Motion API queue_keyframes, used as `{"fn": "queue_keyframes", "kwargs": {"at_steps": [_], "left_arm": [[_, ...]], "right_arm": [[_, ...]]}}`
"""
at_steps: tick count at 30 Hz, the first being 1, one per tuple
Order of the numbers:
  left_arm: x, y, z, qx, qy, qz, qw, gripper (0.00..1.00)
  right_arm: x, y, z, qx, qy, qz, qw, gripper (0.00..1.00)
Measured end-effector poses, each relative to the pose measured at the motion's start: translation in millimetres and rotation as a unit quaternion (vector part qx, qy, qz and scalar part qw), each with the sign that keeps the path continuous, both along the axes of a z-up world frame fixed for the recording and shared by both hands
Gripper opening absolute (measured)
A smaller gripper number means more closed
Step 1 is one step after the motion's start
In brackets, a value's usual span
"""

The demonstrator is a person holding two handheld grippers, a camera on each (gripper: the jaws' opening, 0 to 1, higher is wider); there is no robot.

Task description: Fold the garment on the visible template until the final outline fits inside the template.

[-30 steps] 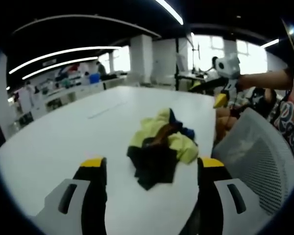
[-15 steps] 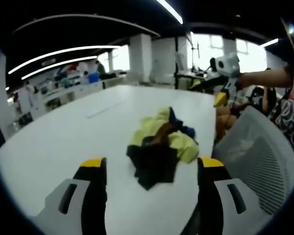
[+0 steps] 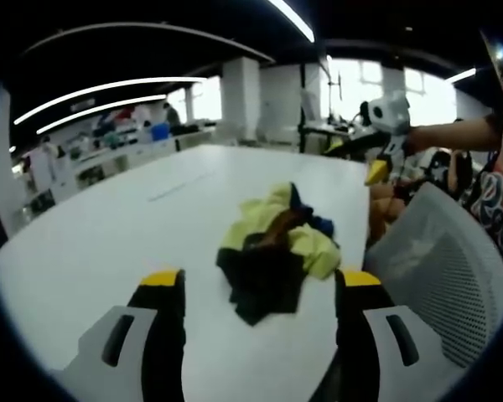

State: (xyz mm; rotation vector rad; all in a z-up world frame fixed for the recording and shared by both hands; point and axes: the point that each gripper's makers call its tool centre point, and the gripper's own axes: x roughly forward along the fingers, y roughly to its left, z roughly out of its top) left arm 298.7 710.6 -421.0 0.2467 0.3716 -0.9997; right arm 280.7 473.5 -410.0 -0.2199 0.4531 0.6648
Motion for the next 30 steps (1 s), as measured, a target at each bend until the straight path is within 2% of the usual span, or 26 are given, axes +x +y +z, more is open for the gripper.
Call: {"fn": "queue_keyframes", "kwargs": {"at_steps": [6, 13, 16, 19, 24, 28, 30], "left_arm": [[-0.7, 1.4, -4.2, 0.005, 0.003, -0.001, 1.0000, 0.67], [3.1, -0.9, -2.1, 0.012, -0.008, -0.007, 0.9999, 0.63], [4.0, -4.5, -2.8, 0.021, -0.015, -0.016, 0.9995, 0.58], [3.9, -11.8, -5.0, 0.020, -0.003, -0.026, 0.9994, 0.50], [10.6, -21.7, -7.9, 0.031, -0.015, -0.033, 0.9989, 0.48], [16.4, -30.1, -10.3, 0.034, -0.015, -0.040, 0.9985, 0.43], [20.1, -31.7, -12.8, 0.038, -0.016, -0.039, 0.9984, 0.43]], "right_arm": [[0.4, -0.3, -2.4, -0.004, 0.000, 0.002, 1.0000, 0.89], [3.9, -1.5, -4.4, -0.011, -0.004, 0.004, 0.9999, 0.86], [6.0, -0.3, -5.7, -0.019, -0.007, 0.007, 0.9998, 0.81], [9.4, 2.7, -7.0, -0.025, -0.016, 0.011, 0.9995, 0.75], [13.6, 4.8, -10.8, -0.030, -0.021, 0.012, 0.9993, 0.71], [17.5, 2.5, -13.0, -0.035, -0.026, 0.010, 0.9990, 0.64], [22.6, -0.7, -13.2, -0.041, -0.034, 0.004, 0.9986, 0.66]]}}
